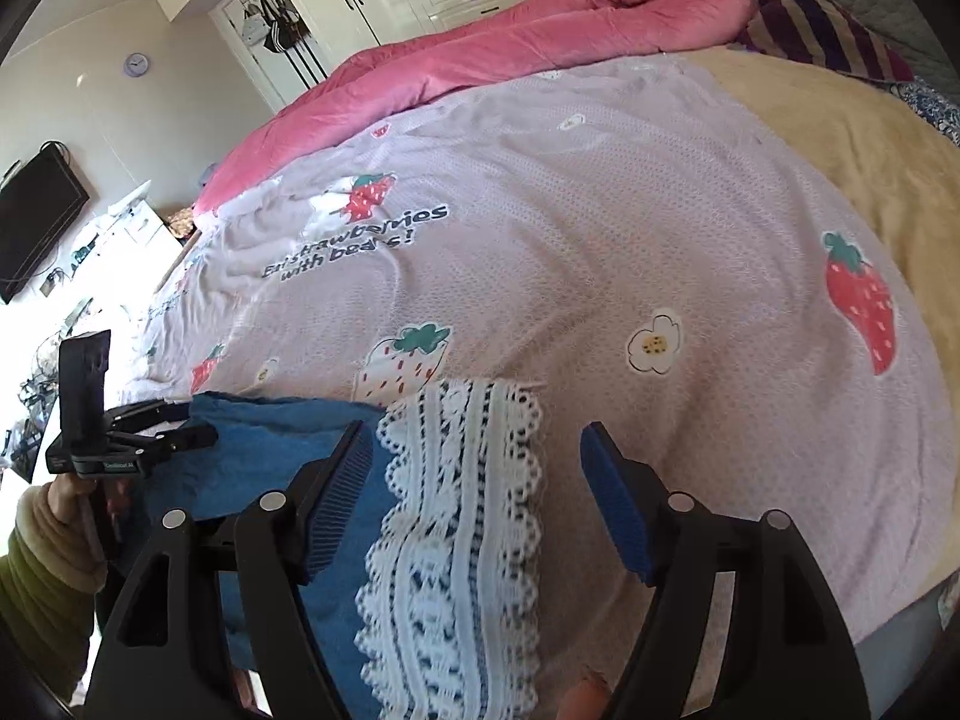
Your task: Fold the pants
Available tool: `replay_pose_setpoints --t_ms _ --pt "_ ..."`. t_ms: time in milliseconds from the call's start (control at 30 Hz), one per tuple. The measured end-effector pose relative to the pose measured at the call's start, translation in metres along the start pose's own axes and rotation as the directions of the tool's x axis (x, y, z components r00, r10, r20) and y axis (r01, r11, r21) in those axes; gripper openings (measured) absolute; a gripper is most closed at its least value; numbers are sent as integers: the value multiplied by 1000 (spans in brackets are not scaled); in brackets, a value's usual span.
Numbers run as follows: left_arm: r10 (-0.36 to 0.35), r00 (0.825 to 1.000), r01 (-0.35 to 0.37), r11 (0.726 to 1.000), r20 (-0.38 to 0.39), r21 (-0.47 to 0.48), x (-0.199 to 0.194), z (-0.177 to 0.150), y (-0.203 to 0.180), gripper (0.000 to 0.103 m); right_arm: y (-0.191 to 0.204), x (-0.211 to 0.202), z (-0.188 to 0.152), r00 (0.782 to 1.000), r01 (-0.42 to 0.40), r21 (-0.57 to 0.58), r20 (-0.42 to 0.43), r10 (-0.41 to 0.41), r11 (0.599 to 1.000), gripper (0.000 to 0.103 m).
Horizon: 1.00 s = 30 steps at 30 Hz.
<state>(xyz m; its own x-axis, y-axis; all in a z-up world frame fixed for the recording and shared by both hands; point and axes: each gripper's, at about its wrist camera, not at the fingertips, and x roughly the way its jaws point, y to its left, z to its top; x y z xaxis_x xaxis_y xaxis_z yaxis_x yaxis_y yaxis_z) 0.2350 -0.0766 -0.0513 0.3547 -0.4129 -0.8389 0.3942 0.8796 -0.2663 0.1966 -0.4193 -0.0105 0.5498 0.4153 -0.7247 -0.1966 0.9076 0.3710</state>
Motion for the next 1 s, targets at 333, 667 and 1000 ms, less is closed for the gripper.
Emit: replay_pose_setpoints --t_ms 333,667,1000 --pt "-21 998 22 1000 61 -16 -6 16 -2 7 3 2 -3 1000 11 -57 -9 -11 998 19" --pt "74 995 -78 995 60 59 16 21 -6 8 -16 34 6 999 18 13 -34 -18 1000 22" --pt "85 942 -93 996 323 9 -100 -32 2 72 -13 -55 -49 997 7 68 70 -11 998 67"
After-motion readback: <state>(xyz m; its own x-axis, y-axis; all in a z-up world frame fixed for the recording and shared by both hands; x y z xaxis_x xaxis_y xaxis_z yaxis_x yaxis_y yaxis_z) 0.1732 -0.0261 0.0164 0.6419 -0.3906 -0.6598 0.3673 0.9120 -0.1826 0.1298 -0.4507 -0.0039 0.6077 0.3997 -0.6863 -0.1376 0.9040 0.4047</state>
